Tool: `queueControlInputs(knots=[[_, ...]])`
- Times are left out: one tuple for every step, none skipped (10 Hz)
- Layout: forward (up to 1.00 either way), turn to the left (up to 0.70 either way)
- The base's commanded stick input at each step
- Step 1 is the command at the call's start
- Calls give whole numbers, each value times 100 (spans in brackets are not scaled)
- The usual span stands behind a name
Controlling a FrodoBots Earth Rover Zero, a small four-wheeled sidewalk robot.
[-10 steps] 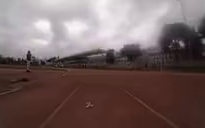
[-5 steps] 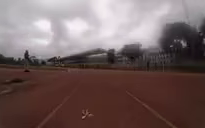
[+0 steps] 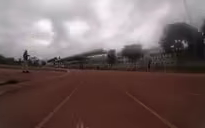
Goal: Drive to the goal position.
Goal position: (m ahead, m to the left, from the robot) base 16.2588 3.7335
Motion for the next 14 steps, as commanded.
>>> queueControlInputs(knots=[[70, 0], [70, 0], [70, 0], [70, 0], [70, 0], [70, 0], [70, 0], [70, 0], [70, 0], [70, 0], [70, 0], [70, 0], [70, 0], [70, 0]])
